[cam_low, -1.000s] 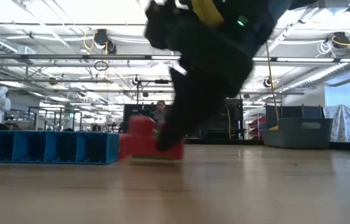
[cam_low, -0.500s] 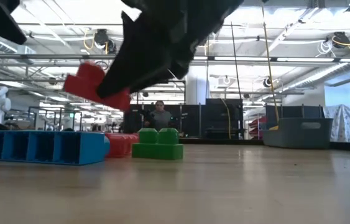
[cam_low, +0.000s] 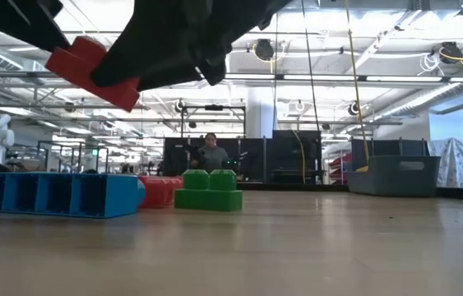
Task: Sort blocks by size
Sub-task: Put the two stud red game piece into the white bin
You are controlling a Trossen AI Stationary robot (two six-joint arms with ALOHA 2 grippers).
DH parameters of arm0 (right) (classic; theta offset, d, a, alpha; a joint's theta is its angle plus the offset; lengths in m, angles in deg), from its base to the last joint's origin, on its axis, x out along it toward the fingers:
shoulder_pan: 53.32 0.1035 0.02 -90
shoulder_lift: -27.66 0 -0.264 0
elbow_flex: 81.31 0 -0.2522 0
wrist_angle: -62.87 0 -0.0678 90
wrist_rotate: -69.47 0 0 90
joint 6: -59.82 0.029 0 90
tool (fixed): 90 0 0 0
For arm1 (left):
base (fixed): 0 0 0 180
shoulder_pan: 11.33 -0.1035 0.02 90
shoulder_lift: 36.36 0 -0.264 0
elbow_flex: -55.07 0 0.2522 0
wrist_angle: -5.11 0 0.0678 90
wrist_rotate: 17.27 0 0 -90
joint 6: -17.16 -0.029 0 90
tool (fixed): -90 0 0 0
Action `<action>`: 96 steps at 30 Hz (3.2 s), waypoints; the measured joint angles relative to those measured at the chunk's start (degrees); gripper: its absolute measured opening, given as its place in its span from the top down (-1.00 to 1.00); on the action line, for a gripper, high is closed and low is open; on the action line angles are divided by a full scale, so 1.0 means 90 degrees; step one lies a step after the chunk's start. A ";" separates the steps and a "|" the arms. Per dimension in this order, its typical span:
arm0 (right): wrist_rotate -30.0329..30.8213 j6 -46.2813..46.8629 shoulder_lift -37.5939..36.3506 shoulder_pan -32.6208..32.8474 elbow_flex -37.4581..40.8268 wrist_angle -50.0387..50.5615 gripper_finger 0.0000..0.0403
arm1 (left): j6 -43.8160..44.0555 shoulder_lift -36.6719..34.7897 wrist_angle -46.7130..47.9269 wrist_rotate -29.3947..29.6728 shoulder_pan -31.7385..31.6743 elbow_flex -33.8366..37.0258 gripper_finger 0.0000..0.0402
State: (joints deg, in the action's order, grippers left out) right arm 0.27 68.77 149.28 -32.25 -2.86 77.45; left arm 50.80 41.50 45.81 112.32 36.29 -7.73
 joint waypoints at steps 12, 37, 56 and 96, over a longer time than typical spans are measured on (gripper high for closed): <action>0.0035 -0.0215 0.0000 -0.0030 -0.0002 -0.0372 0.42 | -0.0313 0.0108 -0.0187 -0.0541 -0.0587 -0.0002 -0.43; 0.0727 0.0100 -0.0056 0.0007 -0.0002 0.0318 0.12 | -0.0454 0.0267 -0.0111 -0.0799 -0.0873 -0.0004 0.53; 0.1562 0.2269 -0.0100 0.0093 0.0002 0.2790 0.06 | 0.0017 -0.0430 0.0707 -0.1004 -0.0634 -0.0007 0.55; 0.0484 0.3198 -0.0112 -0.0188 0.1592 0.1019 0.06 | 0.3787 -0.1413 0.3432 -0.4563 0.1741 -0.0219 0.56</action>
State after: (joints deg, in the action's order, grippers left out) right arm 4.63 97.55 148.28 -33.95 11.47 86.62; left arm 84.89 28.78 76.70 71.25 51.97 -9.70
